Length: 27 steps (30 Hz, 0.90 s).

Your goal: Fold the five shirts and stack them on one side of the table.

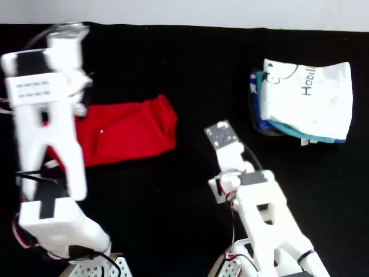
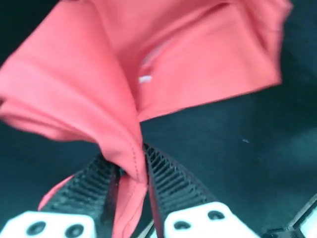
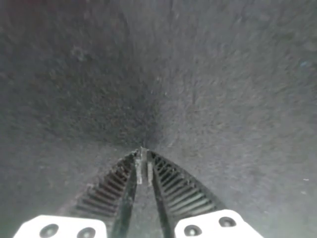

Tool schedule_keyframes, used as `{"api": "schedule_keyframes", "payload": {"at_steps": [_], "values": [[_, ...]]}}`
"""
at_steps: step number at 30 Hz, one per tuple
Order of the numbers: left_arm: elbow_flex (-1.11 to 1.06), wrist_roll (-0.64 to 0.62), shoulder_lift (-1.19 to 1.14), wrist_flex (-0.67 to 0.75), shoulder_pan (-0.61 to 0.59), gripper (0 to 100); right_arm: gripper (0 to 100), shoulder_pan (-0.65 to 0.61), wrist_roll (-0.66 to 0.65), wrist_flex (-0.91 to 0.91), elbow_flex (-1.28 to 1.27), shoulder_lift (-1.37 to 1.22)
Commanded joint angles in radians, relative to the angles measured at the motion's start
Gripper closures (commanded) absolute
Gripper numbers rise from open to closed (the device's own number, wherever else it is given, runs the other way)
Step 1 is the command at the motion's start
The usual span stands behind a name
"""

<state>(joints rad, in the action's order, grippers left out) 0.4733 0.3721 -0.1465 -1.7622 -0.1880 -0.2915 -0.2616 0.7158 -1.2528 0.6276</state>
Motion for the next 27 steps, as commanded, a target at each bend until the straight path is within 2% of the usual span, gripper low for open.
{"api": "schedule_keyframes", "payload": {"at_steps": [1, 6, 14, 16, 19, 22, 27], "values": [[-0.002, -0.071, 0.042, 0.055, 0.143, 99, 99.2, 0.013, 0.003, -0.14, -0.105, 0.027], [0.004, -0.087, -0.045, 0.221, 0.248, 99, 99.2, 0.067, 0.008, -0.203, -0.17, 0.028], [0.004, -0.091, -0.222, 0.393, 0.334, 99, 99.2, 0.064, 0.008, -0.205, -0.171, 0.028], [0.004, -0.13, -0.246, 0.446, 0.341, 95, 99.2, 0.064, 0.008, -0.205, -0.171, 0.028], [0.004, -0.245, -0.254, 0.505, 0.334, 85, 99.2, 0.064, 0.008, -0.205, -0.171, 0.028], [0.021, -0.321, -0.248, 0.5, 0.317, 78, 99.2, 0.064, 0.008, -0.205, -0.171, 0.028], [0.154, -0.333, -0.196, 0.327, 0.211, 82, 99.2, 0.064, 0.008, -0.205, -0.171, 0.028]]}}
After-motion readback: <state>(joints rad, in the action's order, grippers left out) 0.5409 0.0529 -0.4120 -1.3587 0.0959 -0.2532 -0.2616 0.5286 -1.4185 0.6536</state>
